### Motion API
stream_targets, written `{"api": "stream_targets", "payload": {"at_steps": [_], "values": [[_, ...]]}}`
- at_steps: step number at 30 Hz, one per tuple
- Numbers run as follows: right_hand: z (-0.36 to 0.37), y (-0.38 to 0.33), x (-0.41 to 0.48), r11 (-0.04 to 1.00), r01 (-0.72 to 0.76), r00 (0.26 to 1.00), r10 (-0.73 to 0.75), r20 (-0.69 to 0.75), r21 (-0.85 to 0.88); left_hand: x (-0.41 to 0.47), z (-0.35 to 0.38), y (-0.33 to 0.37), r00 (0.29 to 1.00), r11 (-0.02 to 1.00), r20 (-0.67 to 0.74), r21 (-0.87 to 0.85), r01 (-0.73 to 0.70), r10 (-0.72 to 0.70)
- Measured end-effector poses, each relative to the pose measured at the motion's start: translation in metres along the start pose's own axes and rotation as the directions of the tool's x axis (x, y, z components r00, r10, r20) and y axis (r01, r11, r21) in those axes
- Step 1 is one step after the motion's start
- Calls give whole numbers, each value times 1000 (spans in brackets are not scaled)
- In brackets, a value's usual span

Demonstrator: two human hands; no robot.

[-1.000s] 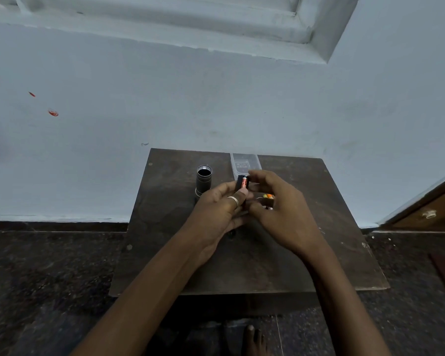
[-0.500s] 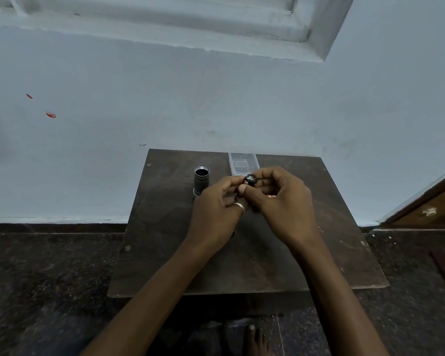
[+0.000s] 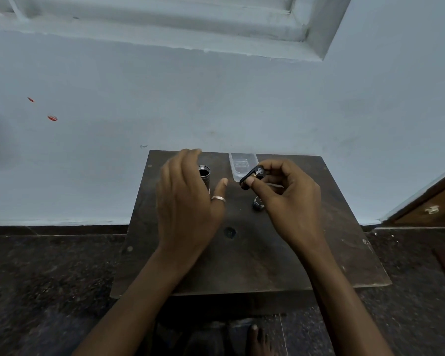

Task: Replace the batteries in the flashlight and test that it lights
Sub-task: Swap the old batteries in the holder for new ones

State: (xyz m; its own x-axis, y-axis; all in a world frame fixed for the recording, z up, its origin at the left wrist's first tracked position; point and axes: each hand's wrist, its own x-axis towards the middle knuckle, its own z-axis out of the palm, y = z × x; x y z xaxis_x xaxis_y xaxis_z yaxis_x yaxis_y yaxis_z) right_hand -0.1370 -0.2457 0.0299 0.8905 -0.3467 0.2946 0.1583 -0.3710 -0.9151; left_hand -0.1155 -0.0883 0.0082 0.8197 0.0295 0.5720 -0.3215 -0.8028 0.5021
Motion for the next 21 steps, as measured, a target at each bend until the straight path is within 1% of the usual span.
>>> {"api": "stream_targets", "payload": {"at_steps": [2,4,6,7,8,10,11,14,16,17,18,21], "values": [[0,0,0,999,-35,999,35,-19,23,2,2,-4,988,991,113,-71,117,-109],[-1,-2,0,991,-95,995,99,-35,92,1,6,-10,965,972,198,-124,201,-174],[-2,-4,1,961,-169,983,180,-34,217,1,10,-16,943,945,239,-174,277,-233],[-3,-4,1,931,-206,974,225,-30,302,2,11,-18,933,935,255,-180,305,-255],[-3,-5,2,881,-245,961,277,-22,405,2,12,-20,924,931,270,-172,322,-270],[-4,-5,4,727,-325,922,386,31,605,2,14,-23,914,932,296,-150,331,-277],[-3,-5,5,647,-364,898,435,67,670,2,15,-23,913,933,305,-150,326,-270],[-5,-4,8,392,-446,810,558,178,804,2,15,-23,935,943,290,-195,269,-207],[-7,-3,9,216,-471,759,593,268,856,3,15,-22,957,953,255,-230,196,-135],[-7,-3,10,161,-478,744,597,301,863,4,14,-21,966,958,242,-241,155,-96],[-8,-2,9,130,-485,733,599,321,865,5,14,-21,971,961,233,-250,119,-60],[-8,-1,11,110,-494,718,610,334,862,6,14,-19,971,954,241,-290,73,-1]]}}
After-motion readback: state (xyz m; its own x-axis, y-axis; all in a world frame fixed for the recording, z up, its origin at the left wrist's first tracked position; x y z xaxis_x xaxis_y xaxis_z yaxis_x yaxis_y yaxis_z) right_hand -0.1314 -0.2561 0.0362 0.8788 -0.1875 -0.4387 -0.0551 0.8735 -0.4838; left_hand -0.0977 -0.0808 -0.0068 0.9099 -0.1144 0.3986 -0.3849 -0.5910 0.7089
